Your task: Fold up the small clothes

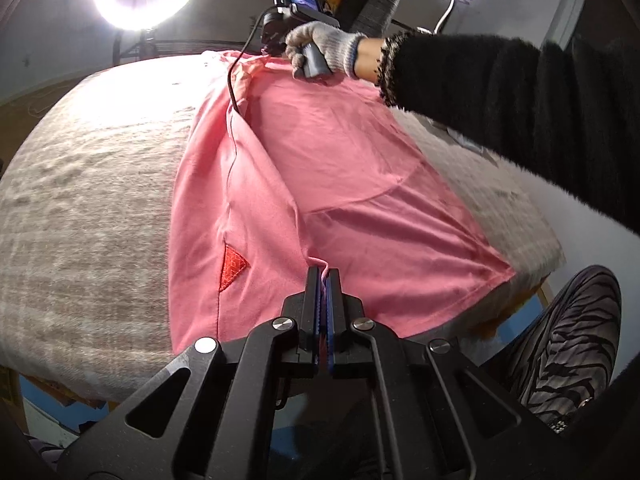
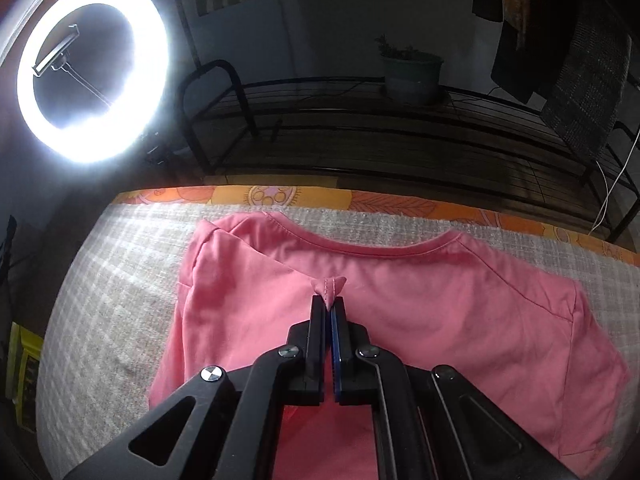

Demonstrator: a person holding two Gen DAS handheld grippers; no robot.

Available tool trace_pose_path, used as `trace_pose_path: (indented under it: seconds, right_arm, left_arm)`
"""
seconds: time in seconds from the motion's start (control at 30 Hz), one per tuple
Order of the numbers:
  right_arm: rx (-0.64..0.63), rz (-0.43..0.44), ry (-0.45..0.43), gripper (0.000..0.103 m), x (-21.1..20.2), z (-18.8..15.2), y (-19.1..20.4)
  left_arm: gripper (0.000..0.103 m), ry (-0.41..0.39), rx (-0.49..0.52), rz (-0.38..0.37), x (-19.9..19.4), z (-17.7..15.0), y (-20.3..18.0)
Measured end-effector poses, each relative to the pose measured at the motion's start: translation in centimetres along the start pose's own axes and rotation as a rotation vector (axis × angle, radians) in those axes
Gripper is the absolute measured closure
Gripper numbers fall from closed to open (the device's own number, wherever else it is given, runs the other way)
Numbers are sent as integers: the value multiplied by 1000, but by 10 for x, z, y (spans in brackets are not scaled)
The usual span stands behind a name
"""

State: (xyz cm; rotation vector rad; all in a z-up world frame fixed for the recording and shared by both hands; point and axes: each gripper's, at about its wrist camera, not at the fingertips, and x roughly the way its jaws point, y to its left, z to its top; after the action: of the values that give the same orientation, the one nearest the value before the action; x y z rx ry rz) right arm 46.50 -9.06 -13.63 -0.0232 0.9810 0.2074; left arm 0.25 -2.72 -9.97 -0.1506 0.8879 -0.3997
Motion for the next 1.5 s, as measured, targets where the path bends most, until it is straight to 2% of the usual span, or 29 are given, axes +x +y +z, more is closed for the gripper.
trace_pose_path:
  seconds: [0.03,0.1,0.13,0.17,0.3,0.37,0.47,0.6,0.7,0.83,0.93,1.03,1.1,1.13,1.2,1.27,1.37,1.43,1.5]
  right_arm:
    - [5,2,7,103,1,0,-2]
    - [22,39,34,94,4,1,-5]
    - [31,54,48,74,3,0,-8]
    - [29,50,39,65,-1,-1,-9]
    - [23,44,20,64,-27,-6,-19]
    - [28,47,4,63,-46,-12,-31]
    - [42,53,-15,54,-77,-25,-54]
    - [36,15,-33,53,-111,-47,-75]
    - [45,-22,-66,53,-140,-58,-94]
    - [66,-58,-130,53,-195,-72,-122]
    - [89,-52,-188,53,-236,-82,-138]
    - [113,-4,-231,53,-277,-102,-148]
    - [114,40,-247,53,-300,-120,-147]
    - [110,54,-252,53,-310,-131,-143]
    - [106,98,-257,53,-328,-151,-136]
    - [95,148,-273,53,-346,-175,-125]
    - [56,169,-290,53,-364,-213,-108]
    - [40,178,-259,53,-361,-236,-101]
    - [47,225,-193,53,-346,-256,-93]
  left_arm:
    - [103,9,0,-6,1,0,0]
    - [103,24,5,-27,1,0,0]
    - [103,24,9,-32,1,0,-2]
    - [103,25,14,-34,1,-1,-4]
    - [103,27,29,-69,-5,-4,-6]
    - [93,29,41,-92,-9,-7,-9]
    - [92,38,71,-119,-14,-12,-17]
    - [92,36,118,-150,-28,-20,-29]
    - [92,-5,159,-133,-47,-25,-35]
    - [92,-35,148,-100,-68,-31,-24]
    - [92,-49,108,-44,-78,-31,-4]
    - [91,-40,43,15,-78,-28,21]
    - [80,-28,-14,47,-74,-27,39]
    - [70,-23,-38,56,-72,-26,46]
    - [65,-7,-84,77,-64,-25,61]
    - [65,14,-122,85,-56,-25,71]
    - [62,65,-200,84,-39,-25,88]
    - [62,103,-268,62,-27,-27,98]
    - [62,134,-330,14,-17,-29,105]
